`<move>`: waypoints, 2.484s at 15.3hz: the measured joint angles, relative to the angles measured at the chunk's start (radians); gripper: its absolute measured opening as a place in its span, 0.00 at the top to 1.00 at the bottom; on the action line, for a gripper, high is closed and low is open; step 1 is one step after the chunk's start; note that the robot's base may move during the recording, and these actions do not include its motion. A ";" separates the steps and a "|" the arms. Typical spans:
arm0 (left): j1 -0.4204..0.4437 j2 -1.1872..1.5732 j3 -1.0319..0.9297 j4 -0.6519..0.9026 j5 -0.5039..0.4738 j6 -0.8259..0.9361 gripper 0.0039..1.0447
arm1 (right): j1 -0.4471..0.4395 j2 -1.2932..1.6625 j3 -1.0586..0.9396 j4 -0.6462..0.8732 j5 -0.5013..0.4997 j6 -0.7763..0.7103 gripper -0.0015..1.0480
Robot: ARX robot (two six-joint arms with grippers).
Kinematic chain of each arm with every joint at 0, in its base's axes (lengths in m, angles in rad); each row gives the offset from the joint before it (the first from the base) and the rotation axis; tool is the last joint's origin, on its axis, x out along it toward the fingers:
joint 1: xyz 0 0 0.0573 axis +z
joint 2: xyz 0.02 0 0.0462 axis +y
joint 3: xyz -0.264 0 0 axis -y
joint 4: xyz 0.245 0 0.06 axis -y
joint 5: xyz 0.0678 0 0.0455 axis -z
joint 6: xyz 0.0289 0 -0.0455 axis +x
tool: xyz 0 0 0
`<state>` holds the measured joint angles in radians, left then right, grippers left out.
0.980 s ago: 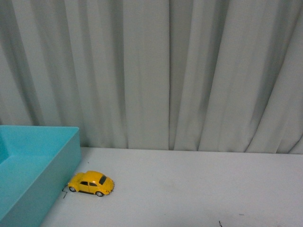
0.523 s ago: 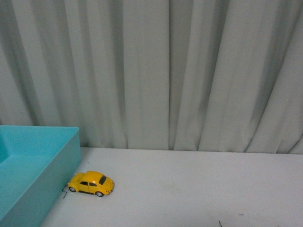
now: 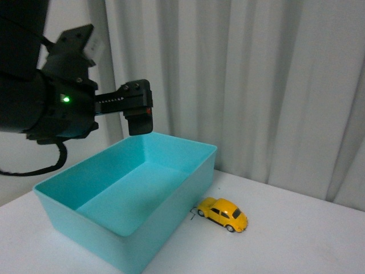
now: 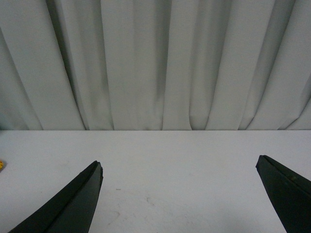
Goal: Wind up and store yellow beetle toy
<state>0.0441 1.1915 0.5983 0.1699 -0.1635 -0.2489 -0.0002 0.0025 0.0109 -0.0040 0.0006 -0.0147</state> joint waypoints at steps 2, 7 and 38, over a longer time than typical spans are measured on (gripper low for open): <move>-0.034 0.230 0.191 0.003 0.027 0.126 0.06 | 0.000 0.000 0.000 0.000 0.000 0.000 0.06; -0.223 0.629 0.682 -0.241 0.152 0.595 0.06 | 0.000 0.000 0.000 0.000 0.000 0.000 0.06; -0.273 1.120 0.979 -0.607 -0.043 1.571 0.61 | 0.000 0.000 0.000 0.000 0.000 0.000 0.06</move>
<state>-0.2287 2.3116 1.5772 -0.4366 -0.2066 1.3216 -0.0002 0.0025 0.0109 -0.0040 0.0006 -0.0143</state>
